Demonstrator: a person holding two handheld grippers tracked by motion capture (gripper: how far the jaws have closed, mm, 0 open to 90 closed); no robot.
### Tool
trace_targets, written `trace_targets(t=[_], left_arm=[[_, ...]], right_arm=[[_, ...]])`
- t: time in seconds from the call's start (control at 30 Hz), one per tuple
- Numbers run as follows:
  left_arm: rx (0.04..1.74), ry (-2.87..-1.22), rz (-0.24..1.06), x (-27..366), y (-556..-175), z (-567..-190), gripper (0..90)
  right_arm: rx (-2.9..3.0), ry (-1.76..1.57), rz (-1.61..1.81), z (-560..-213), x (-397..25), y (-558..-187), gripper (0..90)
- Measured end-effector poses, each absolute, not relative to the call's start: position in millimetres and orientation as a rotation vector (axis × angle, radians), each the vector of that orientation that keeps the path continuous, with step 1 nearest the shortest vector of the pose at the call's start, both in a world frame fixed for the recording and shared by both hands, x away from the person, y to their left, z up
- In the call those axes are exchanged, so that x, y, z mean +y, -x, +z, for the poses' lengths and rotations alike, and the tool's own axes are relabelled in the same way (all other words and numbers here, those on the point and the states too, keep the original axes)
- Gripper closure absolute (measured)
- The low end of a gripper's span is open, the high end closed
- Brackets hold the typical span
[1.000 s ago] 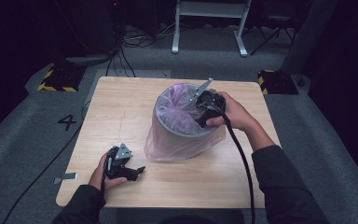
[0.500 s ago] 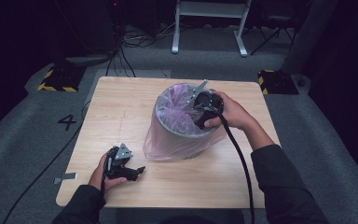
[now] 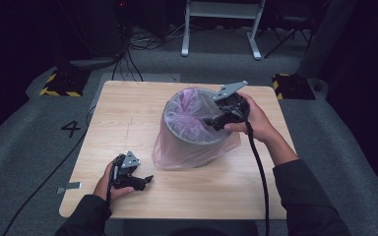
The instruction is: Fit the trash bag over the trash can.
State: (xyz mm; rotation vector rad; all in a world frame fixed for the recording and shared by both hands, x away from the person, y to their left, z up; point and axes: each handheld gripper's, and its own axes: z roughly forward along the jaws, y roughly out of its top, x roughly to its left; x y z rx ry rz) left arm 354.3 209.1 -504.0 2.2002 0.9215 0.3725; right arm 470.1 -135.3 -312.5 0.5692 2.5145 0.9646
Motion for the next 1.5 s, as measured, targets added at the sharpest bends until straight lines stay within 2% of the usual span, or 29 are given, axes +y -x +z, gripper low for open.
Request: trace_targets(t=[0.5, 0.83, 1.1, 1.5], left_arm=[[0.923, -2.199, 0.372, 209.0, -354.3, -504.0, 13.9], [0.930, -2.194, 0.380, 208.7, -354.8, -504.2, 13.9], [0.928, -2.196, 0.388, 208.8, -355.6, -504.0, 13.9], [0.930, -2.197, 0.388, 208.7, -355.9, -503.9, 13.9]], right_arm=[[2.353, -0.564, 1.115, -298.6, -194.9, -413.6, 21.6], [2.341, -0.594, 1.081, -323.6, -234.8, -388.0, 20.7], [2.391, -0.632, 0.999, -364.7, -249.6, -382.2, 19.8], [2.481, -0.797, 0.836, -468.2, -277.6, -375.8, 19.6]])
